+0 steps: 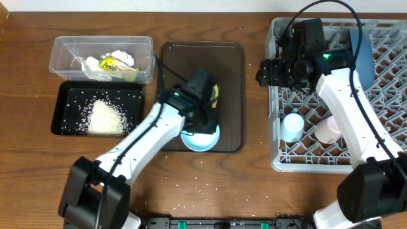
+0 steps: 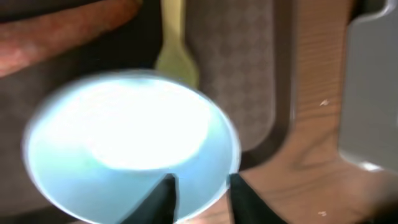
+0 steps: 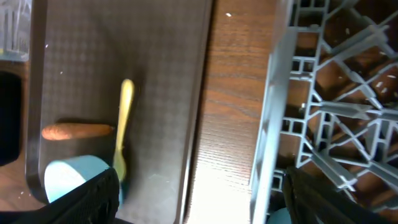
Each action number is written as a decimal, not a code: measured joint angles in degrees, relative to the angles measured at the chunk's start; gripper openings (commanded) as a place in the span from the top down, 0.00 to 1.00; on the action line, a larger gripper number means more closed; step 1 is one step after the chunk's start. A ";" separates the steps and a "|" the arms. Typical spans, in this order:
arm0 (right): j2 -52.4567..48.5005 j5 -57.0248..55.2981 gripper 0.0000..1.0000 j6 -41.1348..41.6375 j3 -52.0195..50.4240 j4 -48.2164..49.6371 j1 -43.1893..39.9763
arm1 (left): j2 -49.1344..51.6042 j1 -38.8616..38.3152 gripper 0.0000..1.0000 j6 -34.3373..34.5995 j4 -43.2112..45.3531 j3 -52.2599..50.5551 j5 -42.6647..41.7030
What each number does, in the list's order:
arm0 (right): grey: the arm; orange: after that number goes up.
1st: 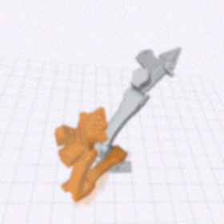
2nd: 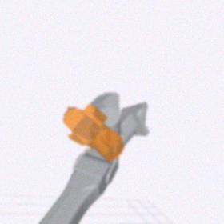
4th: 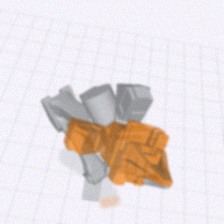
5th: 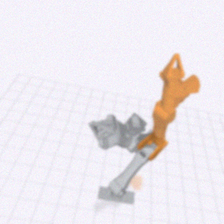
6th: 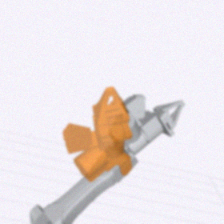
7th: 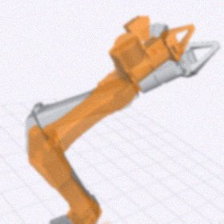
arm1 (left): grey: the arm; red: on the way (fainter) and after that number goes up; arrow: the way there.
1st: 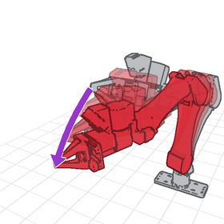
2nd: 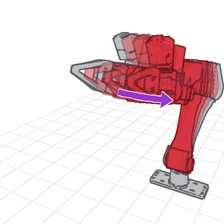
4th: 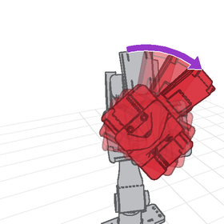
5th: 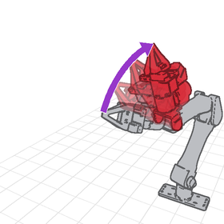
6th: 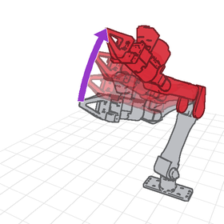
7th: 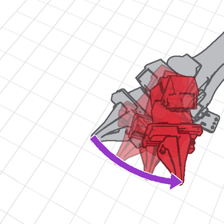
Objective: Sort waste into correct bins and load items into the dishwasher rack
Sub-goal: 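Bring the emptied bowl back and set it on the brown tray, then grasp the light-blue bowl with the right gripper and lift it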
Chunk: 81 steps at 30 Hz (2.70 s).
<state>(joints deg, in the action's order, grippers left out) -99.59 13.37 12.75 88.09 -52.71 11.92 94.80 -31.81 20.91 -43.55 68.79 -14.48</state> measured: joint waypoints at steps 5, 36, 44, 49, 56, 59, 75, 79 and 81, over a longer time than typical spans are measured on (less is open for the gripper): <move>0.00 -0.02 0.19 -0.04 0.00 -0.02 1.86 | 0.07 0.02 0.57 0.24 -2.08 0.20 3.34; -16.20 0.13 0.99 4.59 0.00 -3.72 23.15 | -10.80 27.76 0.49 0.31 -9.81 10.51 5.86; -16.20 -1.73 0.92 4.66 0.00 -3.19 23.26 | -10.80 27.76 0.49 0.31 -9.81 10.51 5.86; -16.33 -2.91 0.85 4.76 0.00 -1.88 24.11 | -10.80 27.76 0.48 0.31 -9.81 10.51 5.88; -16.81 -4.15 0.99 4.72 0.00 -1.84 25.00 | -10.80 27.76 0.48 0.31 -9.84 10.51 5.88; -17.16 -4.83 0.99 4.87 0.00 -1.73 25.00 | -10.80 27.76 0.48 0.28 -9.84 10.51 5.86; -6.40 -33.29 0.99 4.87 9.11 1.44 14.19 | -10.80 27.76 0.20 0.31 -9.86 10.51 5.88; -1.86 -54.23 0.99 4.17 10.60 7.52 11.67 | -10.80 27.76 0.16 0.70 -9.86 10.51 5.88; -1.64 -63.47 0.99 1.84 10.73 10.80 11.15 | -10.80 27.76 0.14 0.70 -9.86 10.51 5.88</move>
<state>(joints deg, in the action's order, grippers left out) -101.23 -50.11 14.59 98.83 -41.91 23.07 84.01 -4.05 21.61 -53.41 79.31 -8.60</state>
